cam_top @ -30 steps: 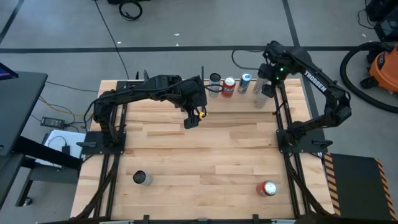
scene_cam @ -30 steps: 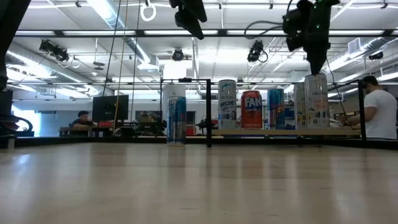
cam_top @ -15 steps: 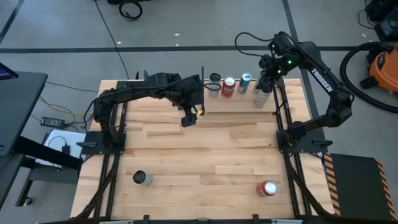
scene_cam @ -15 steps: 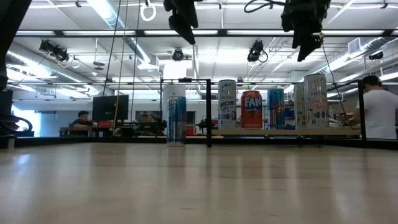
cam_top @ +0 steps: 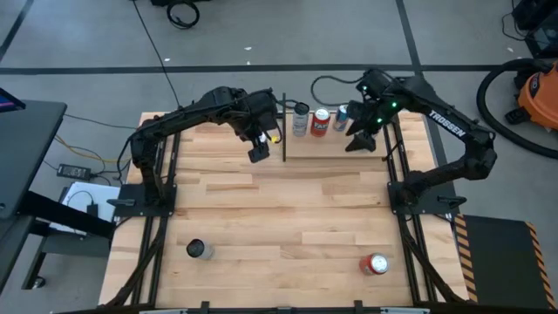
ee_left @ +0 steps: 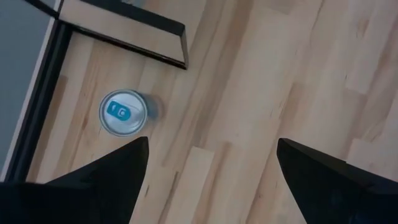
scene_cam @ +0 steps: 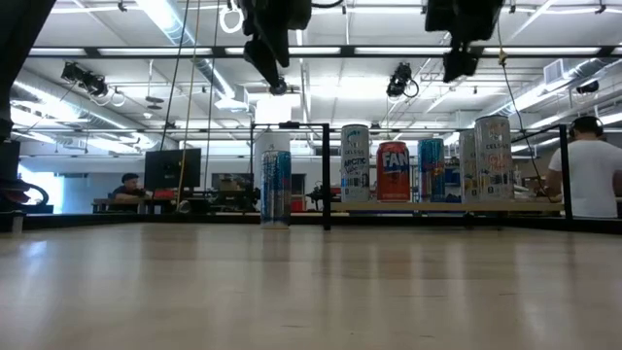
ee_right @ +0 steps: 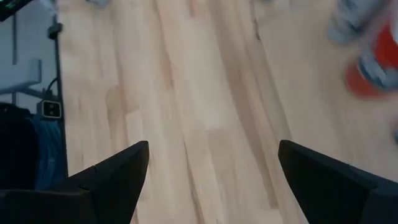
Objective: Place canned beverage on shelf
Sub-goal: Put the blue soda can on the shelf aligned with the other blue soda can
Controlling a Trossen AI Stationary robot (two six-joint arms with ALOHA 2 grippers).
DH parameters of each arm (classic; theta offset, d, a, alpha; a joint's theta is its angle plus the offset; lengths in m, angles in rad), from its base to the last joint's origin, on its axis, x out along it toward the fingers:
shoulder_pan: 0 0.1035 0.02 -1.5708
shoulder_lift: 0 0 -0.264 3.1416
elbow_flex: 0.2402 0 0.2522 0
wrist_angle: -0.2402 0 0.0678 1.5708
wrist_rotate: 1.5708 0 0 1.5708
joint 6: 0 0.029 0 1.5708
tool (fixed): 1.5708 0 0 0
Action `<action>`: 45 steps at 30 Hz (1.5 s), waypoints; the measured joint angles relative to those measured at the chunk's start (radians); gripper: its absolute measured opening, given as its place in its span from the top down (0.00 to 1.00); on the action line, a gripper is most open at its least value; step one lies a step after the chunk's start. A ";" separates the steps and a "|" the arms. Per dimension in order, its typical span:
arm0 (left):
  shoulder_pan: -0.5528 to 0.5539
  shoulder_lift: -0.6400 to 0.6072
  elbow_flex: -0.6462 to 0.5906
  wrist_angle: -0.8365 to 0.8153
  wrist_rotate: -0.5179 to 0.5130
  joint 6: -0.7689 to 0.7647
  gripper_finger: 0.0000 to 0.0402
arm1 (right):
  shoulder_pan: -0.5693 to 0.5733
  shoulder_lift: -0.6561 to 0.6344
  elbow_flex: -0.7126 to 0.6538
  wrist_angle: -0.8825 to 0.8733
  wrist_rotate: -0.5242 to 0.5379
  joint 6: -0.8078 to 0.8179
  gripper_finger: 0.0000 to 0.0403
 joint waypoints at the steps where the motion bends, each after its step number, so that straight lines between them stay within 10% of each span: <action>1: 0.001 0.000 0.000 -0.001 0.000 -0.003 0.11 | 0.029 0.000 0.000 0.033 0.001 0.015 0.09; 17: -0.052 0.000 0.000 -0.026 -0.102 0.020 0.11 | 0.385 0.000 -0.023 0.298 0.158 0.035 0.09; 31: 0.029 0.000 -0.002 -0.003 -0.102 0.053 0.11 | 0.467 0.001 -0.146 0.485 0.289 0.039 0.09; 45: 0.063 -0.102 -0.446 0.299 -0.100 -0.023 0.11 | 0.467 0.001 -0.235 0.487 0.288 0.062 0.09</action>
